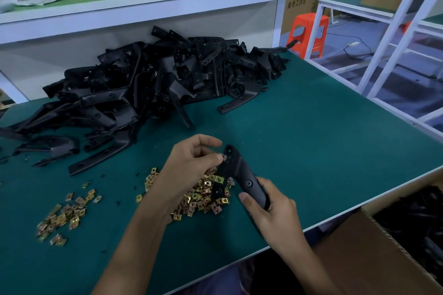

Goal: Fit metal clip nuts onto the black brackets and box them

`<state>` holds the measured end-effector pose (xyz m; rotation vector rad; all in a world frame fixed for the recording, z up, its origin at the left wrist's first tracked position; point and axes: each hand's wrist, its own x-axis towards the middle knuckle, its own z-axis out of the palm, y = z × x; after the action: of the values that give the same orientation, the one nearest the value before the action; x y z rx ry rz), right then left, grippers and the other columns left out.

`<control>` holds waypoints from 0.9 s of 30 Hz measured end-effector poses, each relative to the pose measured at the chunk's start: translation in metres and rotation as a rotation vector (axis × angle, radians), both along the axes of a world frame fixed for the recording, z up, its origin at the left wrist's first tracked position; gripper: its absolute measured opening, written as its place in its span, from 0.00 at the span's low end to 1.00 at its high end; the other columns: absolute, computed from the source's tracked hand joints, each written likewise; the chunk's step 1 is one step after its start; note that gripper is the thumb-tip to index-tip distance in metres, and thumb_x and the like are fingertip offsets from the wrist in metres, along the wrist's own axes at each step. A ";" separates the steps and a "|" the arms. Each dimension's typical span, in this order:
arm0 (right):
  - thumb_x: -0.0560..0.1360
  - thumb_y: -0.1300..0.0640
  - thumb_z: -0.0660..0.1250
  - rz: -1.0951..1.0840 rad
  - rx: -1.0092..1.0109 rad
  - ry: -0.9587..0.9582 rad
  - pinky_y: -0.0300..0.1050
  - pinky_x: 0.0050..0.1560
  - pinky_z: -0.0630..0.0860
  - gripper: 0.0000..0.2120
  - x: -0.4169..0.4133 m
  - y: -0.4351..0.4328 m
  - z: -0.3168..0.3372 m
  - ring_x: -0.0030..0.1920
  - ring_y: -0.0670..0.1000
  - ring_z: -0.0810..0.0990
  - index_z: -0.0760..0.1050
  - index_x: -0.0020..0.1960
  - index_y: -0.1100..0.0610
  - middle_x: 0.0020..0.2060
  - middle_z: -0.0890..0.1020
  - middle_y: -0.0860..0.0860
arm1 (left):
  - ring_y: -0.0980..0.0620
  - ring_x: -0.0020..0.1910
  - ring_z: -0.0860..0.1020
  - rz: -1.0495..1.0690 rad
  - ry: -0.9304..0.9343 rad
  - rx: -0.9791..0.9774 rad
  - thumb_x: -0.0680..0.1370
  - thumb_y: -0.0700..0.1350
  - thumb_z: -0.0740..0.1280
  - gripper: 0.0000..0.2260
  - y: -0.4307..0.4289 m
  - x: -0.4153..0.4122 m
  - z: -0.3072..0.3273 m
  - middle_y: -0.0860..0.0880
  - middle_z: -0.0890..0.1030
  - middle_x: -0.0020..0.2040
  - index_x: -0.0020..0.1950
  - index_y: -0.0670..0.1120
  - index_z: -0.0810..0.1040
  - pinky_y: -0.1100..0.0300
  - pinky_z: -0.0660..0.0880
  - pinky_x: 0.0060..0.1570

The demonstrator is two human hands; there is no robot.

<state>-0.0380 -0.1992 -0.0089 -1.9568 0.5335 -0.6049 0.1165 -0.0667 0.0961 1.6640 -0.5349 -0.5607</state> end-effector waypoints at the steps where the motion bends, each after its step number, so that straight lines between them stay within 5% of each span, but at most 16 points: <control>1: 0.76 0.46 0.74 0.001 -0.011 0.008 0.34 0.31 0.69 0.11 0.001 0.000 -0.001 0.31 0.43 0.75 0.77 0.57 0.41 0.34 0.80 0.41 | 0.56 0.33 0.76 -0.022 0.002 0.028 0.71 0.43 0.74 0.10 -0.001 0.000 0.002 0.50 0.82 0.36 0.49 0.55 0.84 0.65 0.75 0.36; 5: 0.74 0.38 0.70 -0.015 0.017 0.008 0.35 0.31 0.70 0.15 0.004 0.000 -0.003 0.30 0.44 0.76 0.76 0.57 0.41 0.33 0.80 0.42 | 0.58 0.29 0.72 -0.059 -0.014 0.087 0.75 0.39 0.73 0.11 -0.005 -0.003 0.009 0.54 0.80 0.34 0.54 0.52 0.83 0.66 0.71 0.32; 8: 0.72 0.37 0.69 0.010 0.135 -0.021 0.49 0.32 0.77 0.15 0.004 0.006 0.003 0.30 0.49 0.77 0.76 0.56 0.41 0.32 0.80 0.46 | 0.57 0.28 0.73 -0.025 -0.050 0.063 0.77 0.41 0.72 0.08 -0.004 -0.008 0.010 0.52 0.80 0.33 0.54 0.51 0.83 0.65 0.71 0.32; 10: 0.71 0.39 0.70 -0.002 0.234 -0.037 0.55 0.34 0.79 0.14 0.001 0.010 0.012 0.32 0.54 0.78 0.77 0.55 0.41 0.33 0.80 0.49 | 0.58 0.29 0.76 0.005 -0.097 0.067 0.78 0.49 0.72 0.05 -0.002 -0.014 0.009 0.54 0.83 0.35 0.53 0.56 0.84 0.65 0.72 0.34; 12: 0.72 0.41 0.70 -0.059 0.335 -0.082 0.51 0.32 0.77 0.11 -0.013 0.005 0.019 0.31 0.51 0.78 0.77 0.52 0.40 0.34 0.80 0.51 | 0.63 0.31 0.78 -0.007 -0.134 0.073 0.74 0.60 0.69 0.10 0.001 -0.020 0.005 0.59 0.84 0.38 0.53 0.62 0.83 0.69 0.73 0.34; 17: 0.80 0.56 0.70 -0.542 0.485 -0.285 0.42 0.32 0.73 0.04 -0.113 -0.063 0.035 0.32 0.48 0.77 0.78 0.54 0.53 0.34 0.79 0.49 | 0.63 0.28 0.77 -0.023 -0.081 0.085 0.72 0.60 0.66 0.15 -0.004 -0.022 -0.012 0.53 0.86 0.42 0.56 0.60 0.83 0.69 0.77 0.30; 21: 0.81 0.48 0.67 -0.984 0.596 -0.326 0.46 0.38 0.72 0.16 -0.190 -0.110 0.041 0.46 0.51 0.84 0.75 0.66 0.54 0.53 0.85 0.52 | 0.61 0.28 0.79 -0.074 -0.016 0.128 0.82 0.48 0.63 0.10 -0.008 -0.017 -0.031 0.51 0.86 0.44 0.57 0.59 0.83 0.65 0.78 0.26; 25: 0.80 0.44 0.68 -0.928 0.633 -0.192 0.56 0.55 0.79 0.24 -0.196 -0.113 0.030 0.53 0.53 0.85 0.70 0.74 0.51 0.56 0.85 0.50 | 0.61 0.31 0.79 -0.078 -0.076 0.116 0.81 0.50 0.65 0.09 -0.015 -0.037 -0.025 0.53 0.86 0.41 0.51 0.62 0.84 0.55 0.77 0.40; 27: 0.80 0.49 0.69 -0.803 0.531 -0.116 0.47 0.55 0.82 0.17 -0.166 -0.107 0.031 0.51 0.47 0.85 0.77 0.68 0.52 0.54 0.85 0.51 | 0.60 0.35 0.80 -0.074 -0.038 0.133 0.81 0.51 0.66 0.09 -0.011 -0.042 -0.022 0.53 0.86 0.42 0.49 0.64 0.83 0.53 0.75 0.44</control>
<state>-0.2045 -0.3063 0.0218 -1.1553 1.2793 -0.9410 0.0744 -0.0781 0.0745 1.7900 -0.6000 -0.6312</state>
